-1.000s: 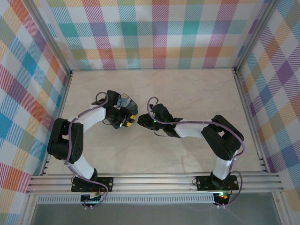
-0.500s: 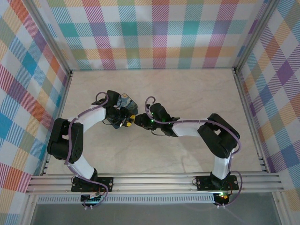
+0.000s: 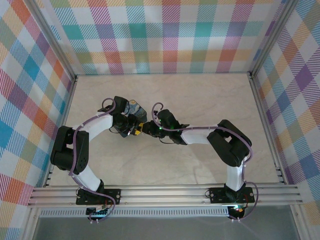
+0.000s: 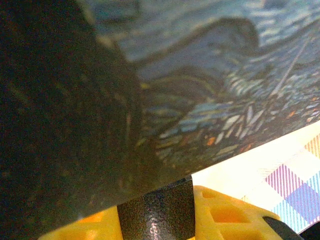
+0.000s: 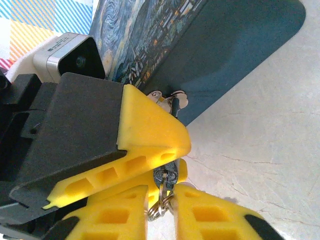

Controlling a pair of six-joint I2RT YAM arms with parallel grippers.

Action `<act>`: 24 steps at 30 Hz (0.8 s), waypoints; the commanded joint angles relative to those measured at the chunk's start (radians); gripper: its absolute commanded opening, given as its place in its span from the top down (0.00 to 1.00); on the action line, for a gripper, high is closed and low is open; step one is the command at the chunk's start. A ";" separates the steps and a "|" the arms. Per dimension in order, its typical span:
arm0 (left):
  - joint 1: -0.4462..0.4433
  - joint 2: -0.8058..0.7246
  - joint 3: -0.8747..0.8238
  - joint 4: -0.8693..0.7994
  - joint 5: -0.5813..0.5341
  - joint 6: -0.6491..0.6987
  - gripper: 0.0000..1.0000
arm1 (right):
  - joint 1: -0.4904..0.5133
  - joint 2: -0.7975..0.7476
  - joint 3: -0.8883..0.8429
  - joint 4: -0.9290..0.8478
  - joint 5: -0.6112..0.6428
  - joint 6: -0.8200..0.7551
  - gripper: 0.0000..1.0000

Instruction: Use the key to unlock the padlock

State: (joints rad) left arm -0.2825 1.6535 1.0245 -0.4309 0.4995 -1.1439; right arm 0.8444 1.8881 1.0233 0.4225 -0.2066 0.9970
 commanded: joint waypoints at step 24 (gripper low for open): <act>0.008 -0.047 -0.022 -0.079 0.038 -0.086 0.95 | 0.038 -0.005 0.081 -0.197 0.068 -0.588 0.82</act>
State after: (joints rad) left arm -0.2779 1.6382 1.0210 -0.4541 0.4797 -1.1782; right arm 0.8886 1.8637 1.0931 0.2459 -0.0807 0.3264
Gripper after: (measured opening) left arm 0.303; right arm 0.166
